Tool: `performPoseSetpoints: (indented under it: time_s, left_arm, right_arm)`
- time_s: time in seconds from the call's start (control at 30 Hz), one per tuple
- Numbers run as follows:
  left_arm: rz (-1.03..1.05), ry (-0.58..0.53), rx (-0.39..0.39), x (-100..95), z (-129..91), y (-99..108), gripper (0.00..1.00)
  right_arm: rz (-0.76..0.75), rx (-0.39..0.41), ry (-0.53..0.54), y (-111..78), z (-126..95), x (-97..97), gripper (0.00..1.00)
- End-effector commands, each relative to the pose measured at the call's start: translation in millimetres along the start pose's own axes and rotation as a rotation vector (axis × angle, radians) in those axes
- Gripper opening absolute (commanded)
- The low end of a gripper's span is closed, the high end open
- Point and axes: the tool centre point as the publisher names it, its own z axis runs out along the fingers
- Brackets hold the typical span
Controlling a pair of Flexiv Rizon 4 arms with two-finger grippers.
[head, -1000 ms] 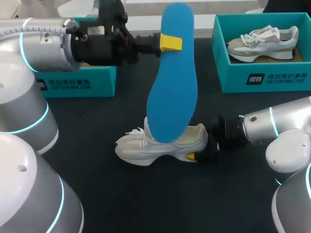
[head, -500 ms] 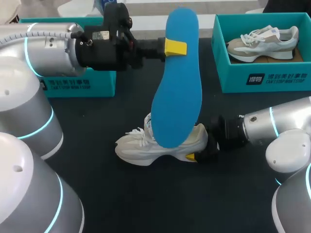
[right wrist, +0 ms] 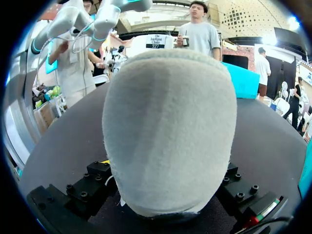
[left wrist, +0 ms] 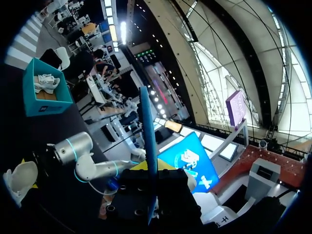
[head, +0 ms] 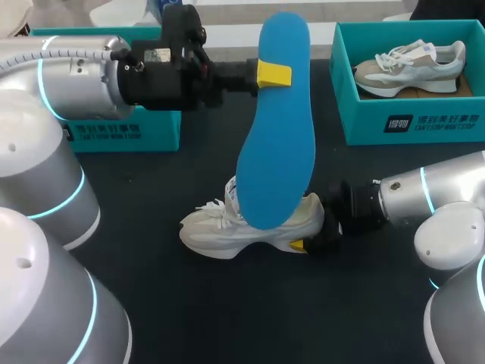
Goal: Take the shoe out of the shoebox, open the shoe tongue, remove and reinsert the insole, then place the shoe into the shoebox
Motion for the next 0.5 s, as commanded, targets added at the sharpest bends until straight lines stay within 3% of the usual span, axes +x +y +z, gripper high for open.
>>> performPoseSetpoints:
  time_s: [0.03,0.07,0.1,0.13,0.5]
  left_arm:
    - [-0.001,-0.001,-0.001,-1.3,2.0,0.1,0.0]
    - [-0.001,-0.001,-0.001,-1.3,2.0,0.1,0.0]
    - [-0.001,-0.001,-0.001,-1.3,2.0,0.1,0.0]
    - [-0.001,-0.001,-0.001,-1.3,2.0,0.1,0.0]
    - [-0.001,-0.001,-0.001,-1.3,2.0,0.1,0.0]
  right_arm:
    - [0.0,0.003,-0.001,-3.0,10.1,0.7,0.0]
    - [0.0,0.003,-0.001,-3.0,10.1,0.7,0.05]
    - [0.0,0.003,-0.001,-3.0,10.1,0.7,0.78]
    - [0.0,0.003,-0.001,-3.0,10.1,0.7,1.0]
    - [0.0,0.003,-0.001,-3.0,10.1,0.7,1.0]
